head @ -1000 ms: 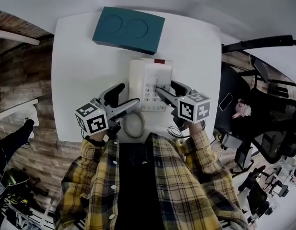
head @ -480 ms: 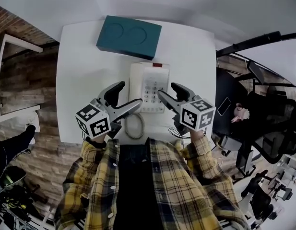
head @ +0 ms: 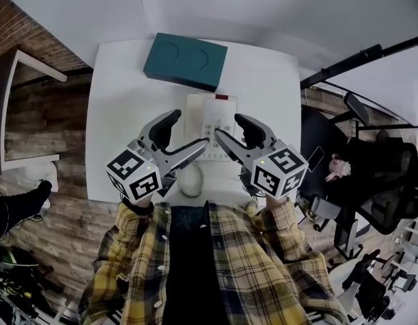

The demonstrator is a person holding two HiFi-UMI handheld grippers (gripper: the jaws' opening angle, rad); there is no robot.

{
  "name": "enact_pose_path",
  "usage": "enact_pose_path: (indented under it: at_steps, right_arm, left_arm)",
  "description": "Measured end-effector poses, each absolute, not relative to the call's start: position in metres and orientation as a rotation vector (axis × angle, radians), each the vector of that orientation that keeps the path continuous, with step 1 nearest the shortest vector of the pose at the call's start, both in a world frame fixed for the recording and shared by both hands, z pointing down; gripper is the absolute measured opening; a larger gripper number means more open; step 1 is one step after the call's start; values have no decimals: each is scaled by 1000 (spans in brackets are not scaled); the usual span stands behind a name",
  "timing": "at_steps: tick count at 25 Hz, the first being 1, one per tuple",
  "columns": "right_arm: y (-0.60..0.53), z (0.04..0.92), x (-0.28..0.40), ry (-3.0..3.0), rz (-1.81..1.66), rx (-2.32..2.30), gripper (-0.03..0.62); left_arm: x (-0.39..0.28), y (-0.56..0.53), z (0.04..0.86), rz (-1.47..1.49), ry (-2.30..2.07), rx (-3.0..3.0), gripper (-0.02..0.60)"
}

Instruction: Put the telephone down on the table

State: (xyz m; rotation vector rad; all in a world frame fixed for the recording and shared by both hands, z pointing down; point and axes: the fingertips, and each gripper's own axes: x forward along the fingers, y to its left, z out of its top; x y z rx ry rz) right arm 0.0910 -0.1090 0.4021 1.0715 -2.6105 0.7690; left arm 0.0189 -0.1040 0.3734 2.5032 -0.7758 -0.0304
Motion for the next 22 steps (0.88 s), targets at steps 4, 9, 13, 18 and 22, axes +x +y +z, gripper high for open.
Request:
enact_pose_path:
  at_steps: [4, 9, 13, 18, 22]
  right_arm:
    - [-103, 372, 85, -2679, 665, 1089, 261]
    - [-95, 338, 88, -2753, 530, 1143, 167]
    - [-88, 316, 86, -2801, 442, 1154, 117]
    - [-81, 292, 86, -2857, 350, 1177, 77]
    - [-77, 279, 84, -2873, 264, 1176, 57]
  left_arm:
    - [18, -102, 353, -7, -839, 2529, 414]
    - [19, -95, 322, -47, -885, 2567, 343]
    - [26, -86, 300, -50, -892, 2662, 193]
    - [37, -73, 283, -27, -847, 2761, 144]
    - [45, -64, 272, -34, -797, 2833, 123]
